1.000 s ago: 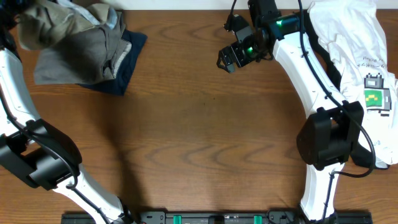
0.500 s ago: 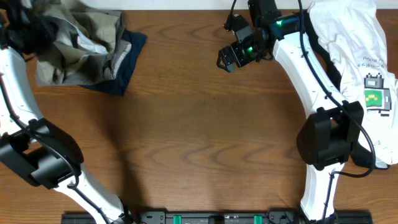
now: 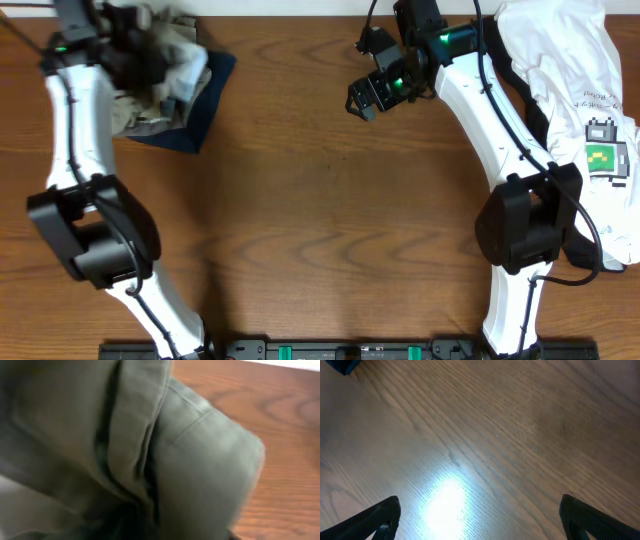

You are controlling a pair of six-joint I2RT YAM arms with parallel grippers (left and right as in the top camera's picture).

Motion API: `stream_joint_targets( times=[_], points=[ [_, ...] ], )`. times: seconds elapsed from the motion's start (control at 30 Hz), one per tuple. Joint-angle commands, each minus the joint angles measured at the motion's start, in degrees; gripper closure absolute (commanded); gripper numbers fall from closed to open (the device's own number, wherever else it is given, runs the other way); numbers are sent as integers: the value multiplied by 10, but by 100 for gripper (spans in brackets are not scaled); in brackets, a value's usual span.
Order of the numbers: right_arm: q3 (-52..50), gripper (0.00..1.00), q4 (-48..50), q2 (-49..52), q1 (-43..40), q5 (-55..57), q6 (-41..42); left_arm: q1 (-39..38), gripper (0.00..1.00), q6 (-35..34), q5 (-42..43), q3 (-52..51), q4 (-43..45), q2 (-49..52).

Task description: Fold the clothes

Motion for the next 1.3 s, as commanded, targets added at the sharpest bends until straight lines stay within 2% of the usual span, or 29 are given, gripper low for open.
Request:
stream_joint_targets(
  times=[0.0, 0.17, 0.23, 0.5, 0.63, 0.8, 0.87, 1.03, 1.13, 1.27],
  points=[
    [2, 1, -7, 3, 4, -4, -5, -27, 41, 4, -37, -11, -3, 28],
    [2, 1, -13, 3, 4, -4, -10, -43, 21, 4, -37, -11, -14, 36],
    [2, 1, -13, 3, 4, -4, -11, -44, 18, 4, -36, -9, -27, 26],
    [2, 1, -13, 3, 4, -4, -14, -43, 15, 4, 5, -2, -132, -78],
    [2, 1, -13, 3, 4, -4, -14, -40, 15, -5, -18, -2, -164, -121],
    [2, 1, -13, 3, 4, -4, -14, -29, 14, -71, -168, -3, -155, -115],
    [2, 1, -13, 3, 4, -4, -14, -24, 14, -85, -200, -3, -145, -98],
    [2, 1, -14, 3, 4, -4, -14, -16, 14, -94, -219, -3, -94, -42],
    [2, 1, -21, 3, 4, -3, -22, -9, 14, -123, -259, -3, -78, -25],
    [0, 1, -21, 3, 4, -1, -27, -1, 11, -130, -232, -2, -62, -30]
  ],
)
